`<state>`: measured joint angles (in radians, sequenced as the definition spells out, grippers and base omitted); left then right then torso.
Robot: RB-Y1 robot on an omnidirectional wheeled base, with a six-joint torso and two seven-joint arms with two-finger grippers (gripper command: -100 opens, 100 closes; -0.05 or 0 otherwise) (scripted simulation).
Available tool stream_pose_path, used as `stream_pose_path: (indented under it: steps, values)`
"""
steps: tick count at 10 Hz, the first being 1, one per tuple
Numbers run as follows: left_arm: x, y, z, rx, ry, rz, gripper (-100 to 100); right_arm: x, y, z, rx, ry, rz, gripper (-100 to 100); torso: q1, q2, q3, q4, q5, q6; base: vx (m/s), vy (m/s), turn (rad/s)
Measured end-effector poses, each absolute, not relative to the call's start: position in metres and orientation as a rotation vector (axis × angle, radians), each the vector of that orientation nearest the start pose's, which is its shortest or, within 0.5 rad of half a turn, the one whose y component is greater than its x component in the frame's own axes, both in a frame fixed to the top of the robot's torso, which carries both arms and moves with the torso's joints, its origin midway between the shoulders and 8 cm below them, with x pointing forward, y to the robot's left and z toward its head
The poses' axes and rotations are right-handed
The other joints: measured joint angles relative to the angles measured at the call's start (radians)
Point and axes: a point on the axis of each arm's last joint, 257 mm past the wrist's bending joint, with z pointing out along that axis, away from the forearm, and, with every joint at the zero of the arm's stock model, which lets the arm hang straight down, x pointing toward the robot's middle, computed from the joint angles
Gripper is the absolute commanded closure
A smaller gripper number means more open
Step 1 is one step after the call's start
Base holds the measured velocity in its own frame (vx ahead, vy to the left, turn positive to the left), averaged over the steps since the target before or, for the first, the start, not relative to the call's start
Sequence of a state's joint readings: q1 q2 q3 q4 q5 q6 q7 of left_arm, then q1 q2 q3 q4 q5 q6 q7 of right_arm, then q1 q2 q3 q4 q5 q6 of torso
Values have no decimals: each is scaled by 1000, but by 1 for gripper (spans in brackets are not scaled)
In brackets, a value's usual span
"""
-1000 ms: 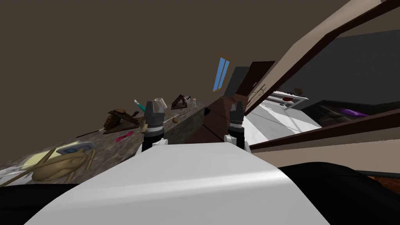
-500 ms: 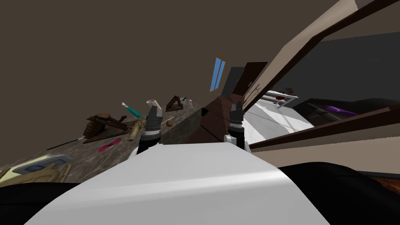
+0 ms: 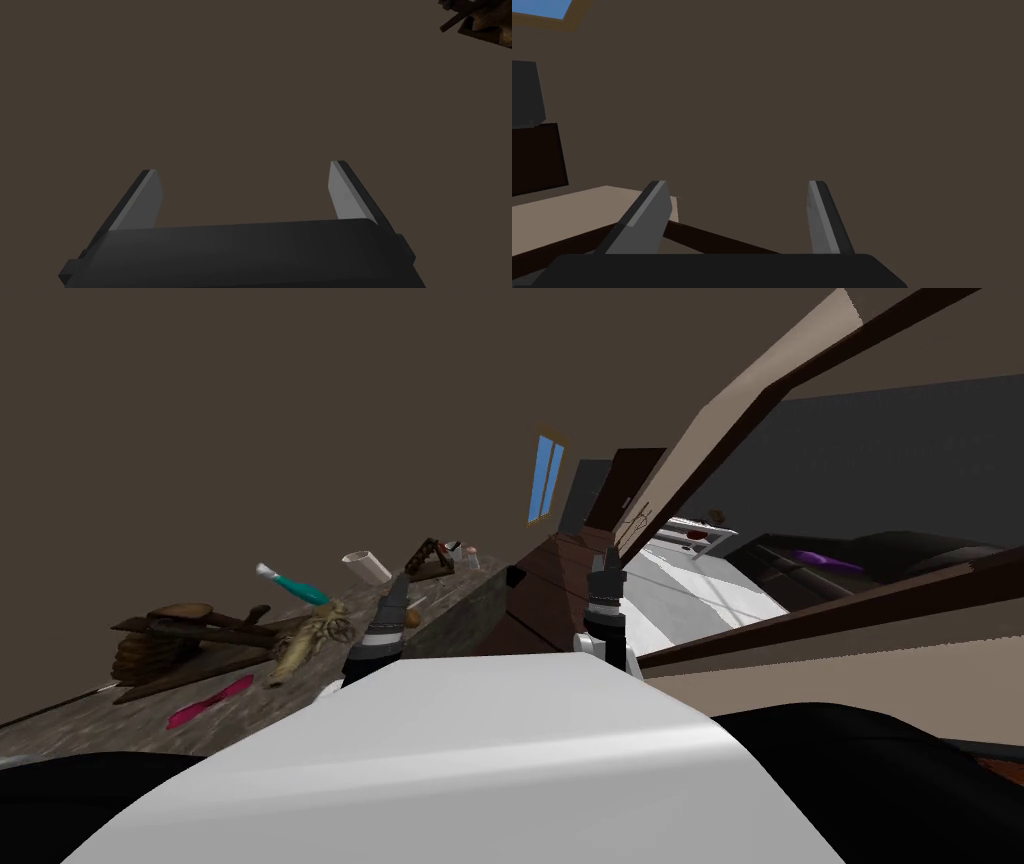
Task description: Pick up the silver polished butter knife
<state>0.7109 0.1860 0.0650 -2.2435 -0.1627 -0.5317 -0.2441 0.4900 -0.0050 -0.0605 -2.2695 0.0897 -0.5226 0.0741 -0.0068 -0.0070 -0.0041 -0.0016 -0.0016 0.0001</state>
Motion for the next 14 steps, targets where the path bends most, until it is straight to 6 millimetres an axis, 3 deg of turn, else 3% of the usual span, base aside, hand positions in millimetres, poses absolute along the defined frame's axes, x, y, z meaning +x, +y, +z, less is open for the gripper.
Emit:
stream_pose_path:
  steps: [6,10,14]
  values:
    - [299,320,-123,-351,1288,-505,-100,342,-286,27,545,668,1124,0,4,0,0,0,1,0,120,-53,-174]
    - [272,343,-169,-298,1460,-351,-100,342,-286,27,545,668,1124,0,6,3,1,1,1,-1,94,-5,-183]
    - [231,359,-219,-230,1658,-235,-100,342,-286,27,545,669,1124,0,8,3,1,1,2,0,87,39,-281]
